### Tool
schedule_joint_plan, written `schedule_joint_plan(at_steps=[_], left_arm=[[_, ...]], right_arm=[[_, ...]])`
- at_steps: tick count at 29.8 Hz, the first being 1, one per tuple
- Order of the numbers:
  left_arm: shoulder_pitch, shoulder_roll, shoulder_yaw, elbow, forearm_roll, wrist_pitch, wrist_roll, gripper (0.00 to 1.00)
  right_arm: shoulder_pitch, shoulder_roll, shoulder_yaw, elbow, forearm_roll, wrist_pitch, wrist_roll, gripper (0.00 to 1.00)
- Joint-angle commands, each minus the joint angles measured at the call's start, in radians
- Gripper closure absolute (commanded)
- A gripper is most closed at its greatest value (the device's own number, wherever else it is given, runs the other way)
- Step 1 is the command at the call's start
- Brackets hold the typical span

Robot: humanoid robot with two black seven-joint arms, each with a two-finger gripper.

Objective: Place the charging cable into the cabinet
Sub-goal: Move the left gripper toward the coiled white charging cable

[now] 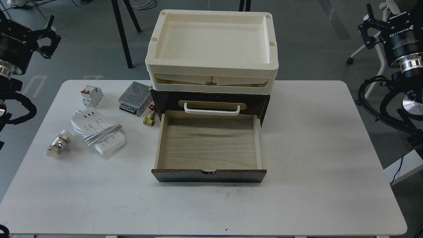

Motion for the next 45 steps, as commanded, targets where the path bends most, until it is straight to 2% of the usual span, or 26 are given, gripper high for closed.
schedule_joint_plan(at_steps=[1,6,10,11,12,14,16,17,21,23,25,29,34,37,40,41,43,45], left_arm=[[-0.001,-0.014,0.0,0.001,-0.001,0.0,0.0,0.0],[-0.01,-0.015,-0.055,0.015,-0.066,0.0,-0.014,0.0],[-0.004,-0.051,-0.107,0.214,-0.228,0.0,-0.043,0.0],[-0.01,-0.078,-0.112,0.233,-0.24,0.0,-0.046,0.0],[-0.016,-0.104,-0.118,0.233,-0.245,0.0,-0.057,0.0],[-0.007,-0.112,-0.145,0.216,-0.246,0.0,-0.127,0.0],[0.004,-0.094,-0.149,0.117,-0.245,0.0,-0.225,0.0],[0.018,-0.06,-0.149,0.042,-0.243,0.0,-0.253,0.0],[0.116,0.102,-0.162,-0.363,-0.153,0.0,-0.268,0.0],[0.157,0.199,-0.202,-0.533,0.007,0.0,-0.281,0.0],[0.214,0.263,-0.268,-0.607,0.242,0.0,-0.3,0.0],[0.323,0.256,-0.409,-0.693,0.933,0.0,-0.303,0.0],[0.451,0.276,-0.452,-0.77,1.82,0.0,-0.303,0.0],[0.528,0.346,-0.4,-0.81,2.207,0.0,-0.303,0.0],[0.536,0.388,-0.232,-0.78,2.42,0.0,-0.303,0.01],[0.524,0.388,-0.157,-0.743,2.42,0.01,-0.303,0.01],[0.44,0.377,-0.011,-0.66,2.42,0.093,-0.303,0.01],[0.319,0.338,0.113,-0.603,2.42,0.099,-0.303,0.02]], right_arm=[[0.001,0.003,-0.028,0.017,0.0,0.0,0.002,0.0],[0.003,-0.011,-0.025,0.045,0.0,-0.007,0.002,0.0],[0.01,0.002,-0.029,0.034,0.0,-0.008,0.002,0.0],[0.01,0.003,-0.032,0.037,0.0,-0.008,0.002,0.0],[0.007,0.005,-0.035,0.045,0.0,-0.008,0.002,0.0],[-0.005,-0.004,-0.028,0.062,0.001,-0.008,0.002,0.0],[-0.011,-0.018,-0.022,0.077,0.003,-0.008,0.004,0.0],[-0.017,-0.026,-0.019,0.077,0.003,-0.008,0.004,0.0],[-0.02,-0.041,-0.019,0.071,0.001,-0.002,0.002,0.0],[-0.022,-0.041,-0.019,0.067,0.001,0.0,0.002,0.0],[-0.025,-0.041,-0.019,0.065,0.0,-0.004,0.002,0.0],[-0.065,-0.041,-0.017,0.068,0.001,-0.002,0.002,0.0],[-0.118,-0.046,-0.014,0.076,0.003,-0.005,0.004,0.0],[-0.15,-0.076,0.007,0.083,0.007,-0.007,0.004,0.0],[-0.183,-0.081,0.035,0.097,0.007,-0.008,0.004,0.0],[-0.19,-0.083,0.044,0.102,0.007,-0.008,0.004,0.0],[-0.201,-0.096,0.053,0.111,0.007,-0.01,0.004,0.0],[-0.207,-0.106,0.055,0.123,0.007,-0.01,0.004,0.0]])
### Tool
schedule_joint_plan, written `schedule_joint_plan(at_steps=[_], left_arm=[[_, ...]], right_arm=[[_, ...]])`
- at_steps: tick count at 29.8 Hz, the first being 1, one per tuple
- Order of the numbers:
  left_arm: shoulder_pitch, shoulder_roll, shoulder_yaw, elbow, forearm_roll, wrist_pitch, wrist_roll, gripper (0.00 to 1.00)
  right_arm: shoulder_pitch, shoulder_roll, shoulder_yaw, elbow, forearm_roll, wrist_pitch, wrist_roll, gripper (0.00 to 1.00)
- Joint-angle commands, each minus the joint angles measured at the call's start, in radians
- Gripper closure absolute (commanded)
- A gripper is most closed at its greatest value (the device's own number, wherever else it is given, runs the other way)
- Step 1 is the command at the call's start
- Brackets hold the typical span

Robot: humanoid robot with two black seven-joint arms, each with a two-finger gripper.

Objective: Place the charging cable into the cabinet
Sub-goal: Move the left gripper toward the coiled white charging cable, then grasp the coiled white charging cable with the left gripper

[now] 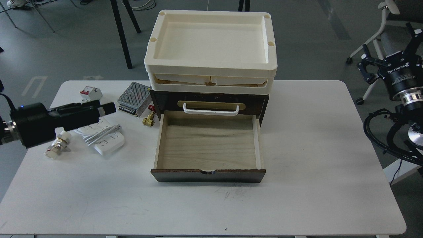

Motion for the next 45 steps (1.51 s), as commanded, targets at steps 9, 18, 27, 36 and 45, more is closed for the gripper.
schedule_joint_plan(at_steps=[9,18,27,36,45], left_arm=[[-0.447,-0.253,0.431,0.477,0.384,0.094,0.0,0.03],[-0.536,-0.384,0.597,0.765,0.384,0.213,0.0,0.07],[-0.553,-0.417,0.69,0.897,0.384,0.307,0.0,0.3],[-0.537,-0.417,0.7,0.902,0.384,0.335,0.0,0.76],[-0.553,-0.37,0.781,0.838,0.384,0.318,0.0,1.0]], right_arm=[[-0.059,-0.013,0.005,0.102,-0.005,0.001,0.0,0.0],[-0.059,-0.015,0.001,0.088,-0.006,0.007,0.0,0.0],[-0.078,-0.012,-0.001,0.068,-0.006,0.01,0.0,0.0],[-0.096,-0.01,0.001,0.036,-0.008,0.01,0.0,0.0],[-0.099,-0.012,0.002,0.024,-0.006,0.007,0.0,0.0]])
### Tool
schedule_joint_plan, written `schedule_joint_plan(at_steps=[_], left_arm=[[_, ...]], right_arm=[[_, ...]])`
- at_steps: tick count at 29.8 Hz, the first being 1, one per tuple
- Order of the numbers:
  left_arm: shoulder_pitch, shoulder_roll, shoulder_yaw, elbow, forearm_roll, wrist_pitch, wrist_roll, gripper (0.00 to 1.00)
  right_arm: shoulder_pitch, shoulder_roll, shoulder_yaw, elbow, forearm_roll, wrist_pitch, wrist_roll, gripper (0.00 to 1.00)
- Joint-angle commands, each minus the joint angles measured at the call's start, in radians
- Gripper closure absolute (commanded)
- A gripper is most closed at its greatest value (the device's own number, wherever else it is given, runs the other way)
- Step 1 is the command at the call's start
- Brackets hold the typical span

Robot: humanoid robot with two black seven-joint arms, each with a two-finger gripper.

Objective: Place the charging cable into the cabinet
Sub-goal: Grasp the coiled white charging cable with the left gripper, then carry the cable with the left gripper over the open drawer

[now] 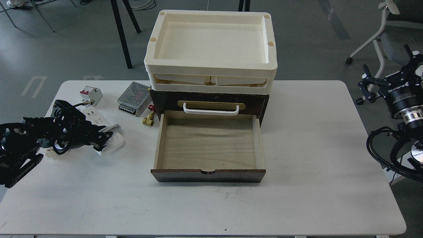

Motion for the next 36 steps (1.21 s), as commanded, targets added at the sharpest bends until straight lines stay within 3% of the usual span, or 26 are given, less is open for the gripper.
schedule_joint_plan(at_steps=[1,6,11,15,18,22,29,36], left_arm=[[-0.009,0.067,0.023,-0.094,0.0,-0.016,0.0,1.0],[-0.026,0.308,0.009,-0.407,-0.034,-0.137,0.0,1.0],[-0.038,0.526,-0.028,-0.655,-0.317,-0.148,0.0,1.0],[-0.039,0.617,-0.098,-0.869,-0.613,-0.163,0.0,1.0],[-0.036,0.611,-0.103,-0.985,-0.862,-0.255,0.0,1.0],[-0.018,0.455,-0.099,-0.995,-0.956,-0.344,0.0,1.0],[0.054,0.181,-0.076,-0.906,-0.951,-0.312,0.0,1.0],[0.065,0.06,-0.079,-0.759,-0.962,-0.307,0.0,1.0]], right_arm=[[0.0,0.0,0.001,-0.004,0.0,-0.002,0.0,0.0],[-0.002,-0.005,0.005,-0.005,0.0,-0.007,0.001,0.0],[-0.005,-0.008,0.005,-0.005,0.0,-0.007,0.001,0.0],[-0.005,-0.006,0.005,-0.005,0.0,-0.008,0.001,0.0],[-0.005,-0.006,0.006,-0.005,0.0,-0.008,0.001,0.0],[-0.004,-0.01,0.008,-0.019,0.0,-0.007,0.001,0.0],[-0.004,-0.011,0.012,-0.05,0.0,-0.004,0.001,0.0],[-0.005,-0.008,0.011,-0.077,0.0,0.004,0.001,0.0]])
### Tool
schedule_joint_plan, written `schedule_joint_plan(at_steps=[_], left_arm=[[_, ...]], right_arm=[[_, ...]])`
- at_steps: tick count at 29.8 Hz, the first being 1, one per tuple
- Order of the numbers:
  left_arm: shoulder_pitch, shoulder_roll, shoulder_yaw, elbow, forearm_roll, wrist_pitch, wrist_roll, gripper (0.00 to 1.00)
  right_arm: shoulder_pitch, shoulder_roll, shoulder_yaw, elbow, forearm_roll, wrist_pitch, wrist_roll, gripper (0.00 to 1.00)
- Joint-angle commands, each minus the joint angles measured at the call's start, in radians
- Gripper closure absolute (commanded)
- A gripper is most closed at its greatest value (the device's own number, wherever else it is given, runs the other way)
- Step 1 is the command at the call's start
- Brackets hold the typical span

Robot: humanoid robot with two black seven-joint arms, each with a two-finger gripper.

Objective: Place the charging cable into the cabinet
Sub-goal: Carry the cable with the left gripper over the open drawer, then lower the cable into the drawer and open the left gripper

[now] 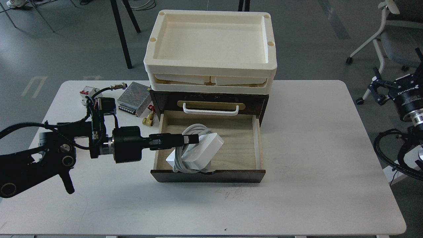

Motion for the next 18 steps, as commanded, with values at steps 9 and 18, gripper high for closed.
schedule_joint_plan(at_steps=[9,18], left_arm=[[-0.012,-0.153,-0.013,0.271,-0.002,0.004,0.0,1.0],[-0.012,-0.182,-0.015,0.32,-0.002,0.003,0.0,0.77]], right_arm=[[-0.007,0.009,0.0,-0.011,0.0,0.003,0.0,0.0],[-0.013,0.009,0.0,-0.011,0.0,0.024,0.0,0.0]])
